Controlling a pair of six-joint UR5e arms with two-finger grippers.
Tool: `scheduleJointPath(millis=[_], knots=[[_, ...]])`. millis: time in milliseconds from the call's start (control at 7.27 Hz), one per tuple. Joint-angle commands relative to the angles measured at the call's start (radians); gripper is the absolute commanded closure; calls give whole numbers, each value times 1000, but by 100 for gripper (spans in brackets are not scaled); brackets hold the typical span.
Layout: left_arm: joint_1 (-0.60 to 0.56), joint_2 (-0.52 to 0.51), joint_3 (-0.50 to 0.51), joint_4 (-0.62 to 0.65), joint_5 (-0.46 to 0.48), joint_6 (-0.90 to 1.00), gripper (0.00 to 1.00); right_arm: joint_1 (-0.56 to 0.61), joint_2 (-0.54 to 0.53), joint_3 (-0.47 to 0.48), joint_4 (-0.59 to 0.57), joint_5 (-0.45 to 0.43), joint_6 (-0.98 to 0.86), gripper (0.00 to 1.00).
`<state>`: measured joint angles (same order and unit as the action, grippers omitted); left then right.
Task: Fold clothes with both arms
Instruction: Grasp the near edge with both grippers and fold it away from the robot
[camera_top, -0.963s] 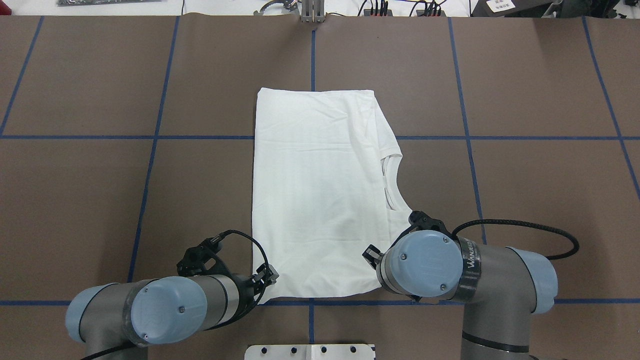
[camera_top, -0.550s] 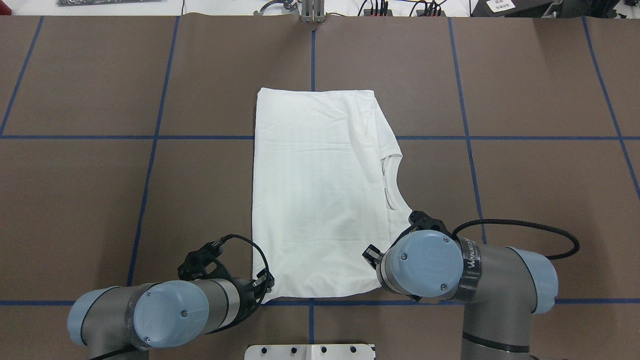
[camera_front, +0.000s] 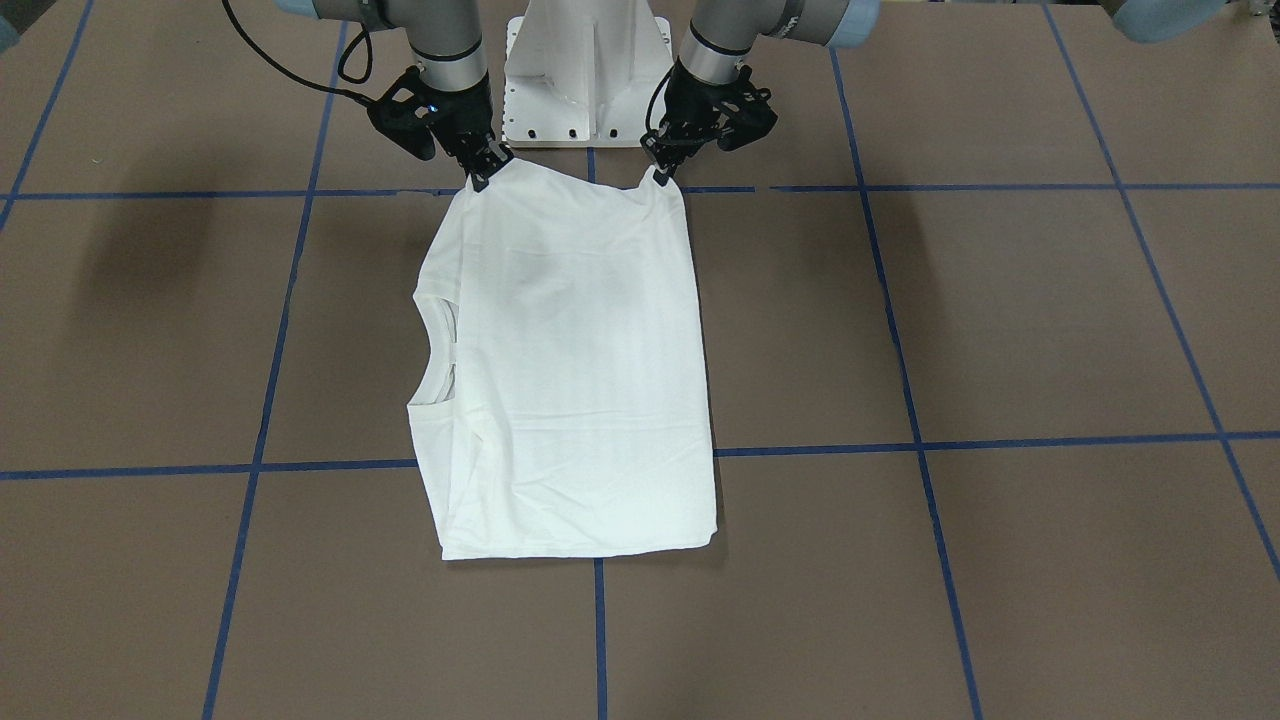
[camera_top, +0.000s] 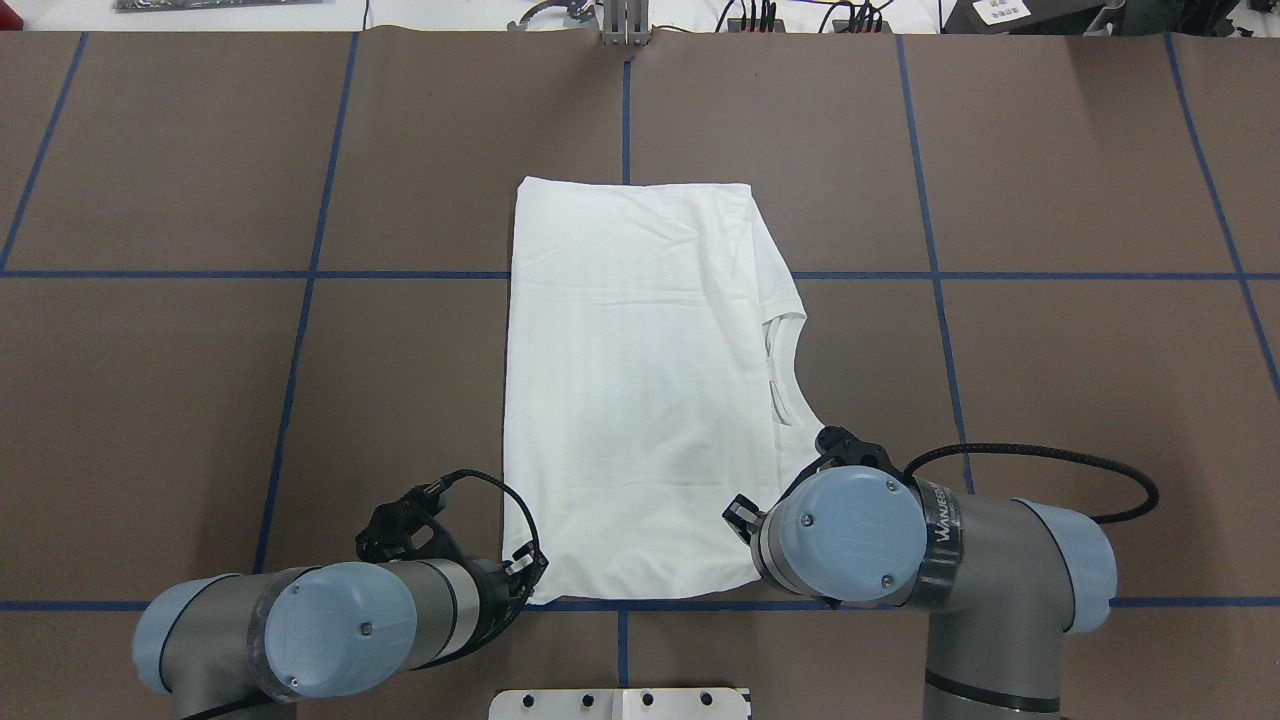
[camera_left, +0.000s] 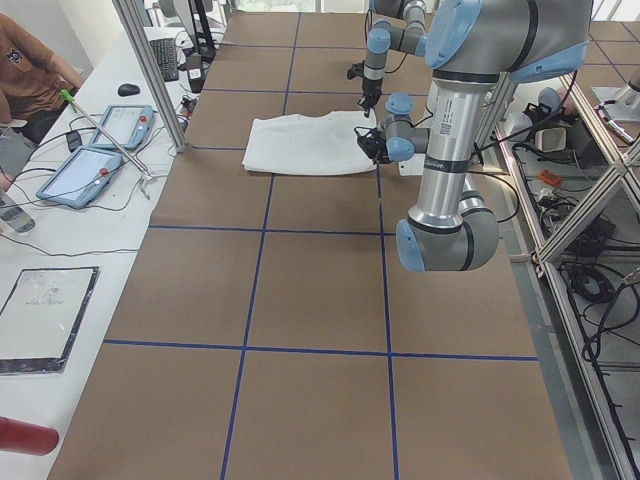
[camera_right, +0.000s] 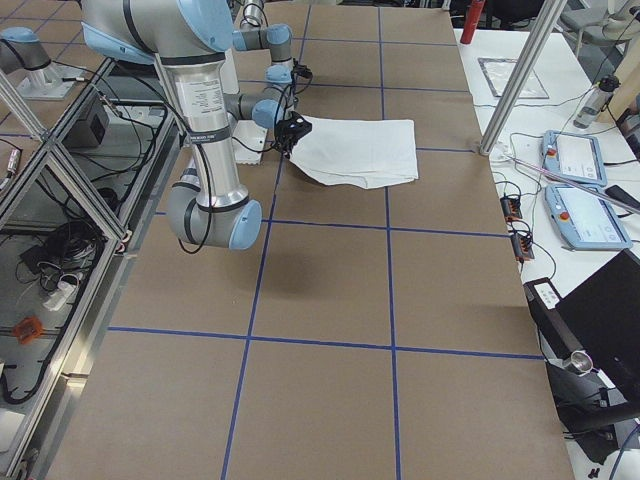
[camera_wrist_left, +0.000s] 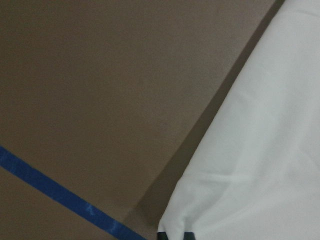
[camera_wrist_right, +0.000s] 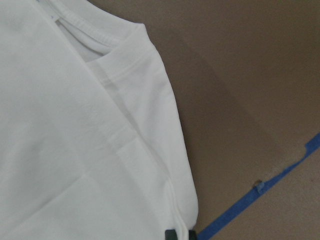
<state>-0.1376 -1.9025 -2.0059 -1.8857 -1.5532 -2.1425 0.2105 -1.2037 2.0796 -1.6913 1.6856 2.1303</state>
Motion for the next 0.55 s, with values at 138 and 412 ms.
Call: scheduleJointPath(millis=[138,412], knots=[[9,68,-213,0,-5,-37,100,-54,-66,217,-83,0,69,100],[3,41,-278,0,-27,-42,100,-7,-66,298,-128,2,69,100]])
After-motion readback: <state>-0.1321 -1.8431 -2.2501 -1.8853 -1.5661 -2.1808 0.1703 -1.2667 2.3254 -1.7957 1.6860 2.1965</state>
